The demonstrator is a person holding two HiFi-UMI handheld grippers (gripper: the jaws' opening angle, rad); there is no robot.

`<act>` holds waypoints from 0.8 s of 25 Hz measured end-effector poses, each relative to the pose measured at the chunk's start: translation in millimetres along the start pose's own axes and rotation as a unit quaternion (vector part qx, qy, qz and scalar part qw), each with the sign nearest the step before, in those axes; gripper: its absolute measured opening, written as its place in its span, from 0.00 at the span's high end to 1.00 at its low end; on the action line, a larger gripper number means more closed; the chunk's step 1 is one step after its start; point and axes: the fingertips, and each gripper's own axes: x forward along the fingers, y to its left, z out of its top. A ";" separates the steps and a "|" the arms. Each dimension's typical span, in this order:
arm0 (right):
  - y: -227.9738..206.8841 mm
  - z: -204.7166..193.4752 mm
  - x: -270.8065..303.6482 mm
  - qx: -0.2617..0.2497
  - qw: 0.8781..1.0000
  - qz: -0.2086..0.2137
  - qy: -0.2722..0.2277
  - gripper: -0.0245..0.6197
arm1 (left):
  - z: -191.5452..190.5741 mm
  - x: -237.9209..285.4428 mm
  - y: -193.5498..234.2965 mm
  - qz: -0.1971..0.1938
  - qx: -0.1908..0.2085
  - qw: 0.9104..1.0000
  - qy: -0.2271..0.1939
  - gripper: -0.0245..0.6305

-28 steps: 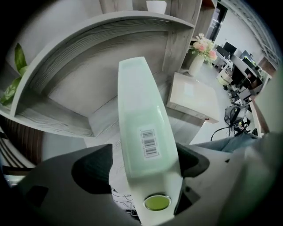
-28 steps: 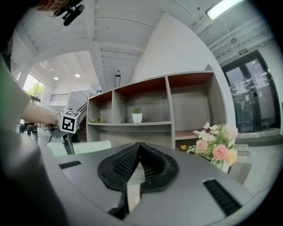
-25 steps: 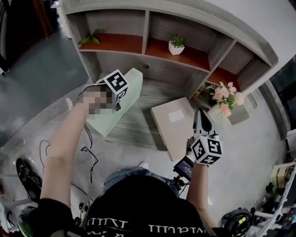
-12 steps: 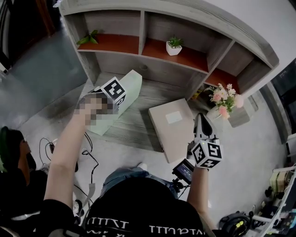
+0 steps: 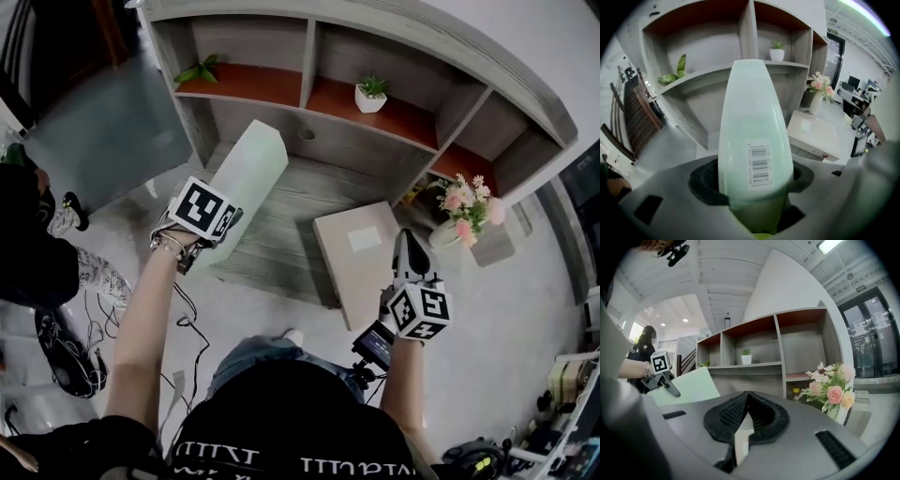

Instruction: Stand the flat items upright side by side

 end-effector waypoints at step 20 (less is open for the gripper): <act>75.9 -12.4 -0.7 -0.003 1.000 0.014 0.020 0.94 | -35.8 -24.0 44.4 0.115 -0.082 0.953 -0.267 0.50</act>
